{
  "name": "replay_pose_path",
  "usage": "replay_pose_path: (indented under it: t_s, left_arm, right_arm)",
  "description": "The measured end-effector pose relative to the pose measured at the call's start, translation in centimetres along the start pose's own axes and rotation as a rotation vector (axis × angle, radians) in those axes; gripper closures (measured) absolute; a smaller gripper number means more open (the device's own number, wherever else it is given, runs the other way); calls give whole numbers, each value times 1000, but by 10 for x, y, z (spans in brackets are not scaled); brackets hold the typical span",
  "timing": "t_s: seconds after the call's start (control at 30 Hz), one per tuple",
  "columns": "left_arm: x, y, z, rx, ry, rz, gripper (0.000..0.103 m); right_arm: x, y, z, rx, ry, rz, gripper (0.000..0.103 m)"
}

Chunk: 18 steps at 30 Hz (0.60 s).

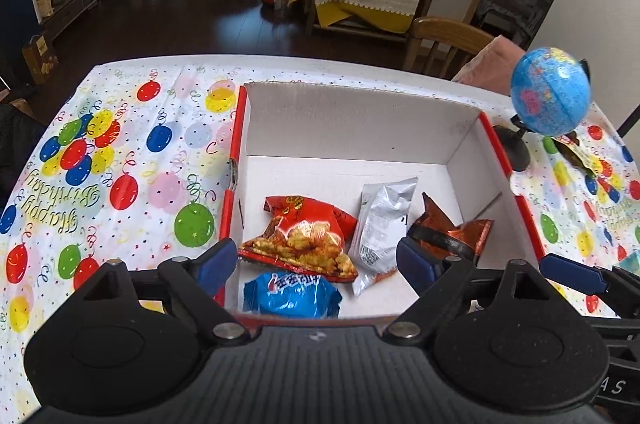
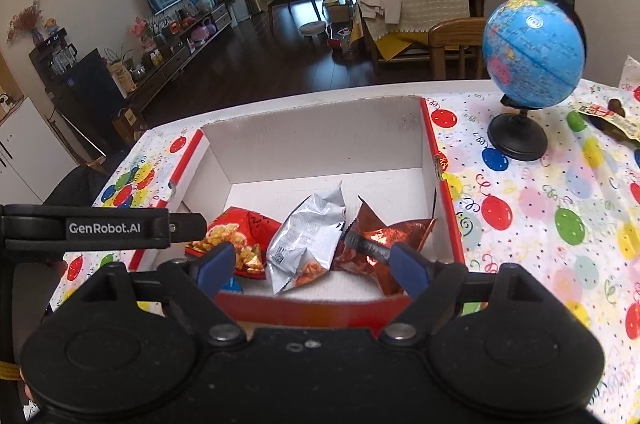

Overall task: Organize snacks
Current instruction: 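Withdraw both tools from the box toward the remaining snacks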

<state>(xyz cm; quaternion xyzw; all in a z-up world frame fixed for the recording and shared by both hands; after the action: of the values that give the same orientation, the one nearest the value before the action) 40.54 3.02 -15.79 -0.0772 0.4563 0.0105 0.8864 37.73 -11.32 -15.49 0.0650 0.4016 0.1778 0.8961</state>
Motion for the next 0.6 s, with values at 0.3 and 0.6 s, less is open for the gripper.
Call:
replay_pose_path:
  t_s: [0.3,0.6]
  left_arm:
    - [-46,6,-21,24,-37,-35,15]
    - [-87,8,-56,75,-45,-64,15]
  right_arm:
    - [-41,14,-20,17,-54,-13,14]
    - [-79,25,-53,45,-88,-32,10]
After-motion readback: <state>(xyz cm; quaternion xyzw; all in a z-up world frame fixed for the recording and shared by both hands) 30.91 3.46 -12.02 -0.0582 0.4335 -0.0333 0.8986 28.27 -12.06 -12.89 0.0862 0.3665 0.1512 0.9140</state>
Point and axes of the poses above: each gripper's, at about its wrist camera, not at the fingertips, and x roughly the way its jaws point, y to its left, z to its top, the point moved 10 cm from there along x, roughly the way its jaws point, and after that the axes turned 1 degree about z, right-handed, at the moved point
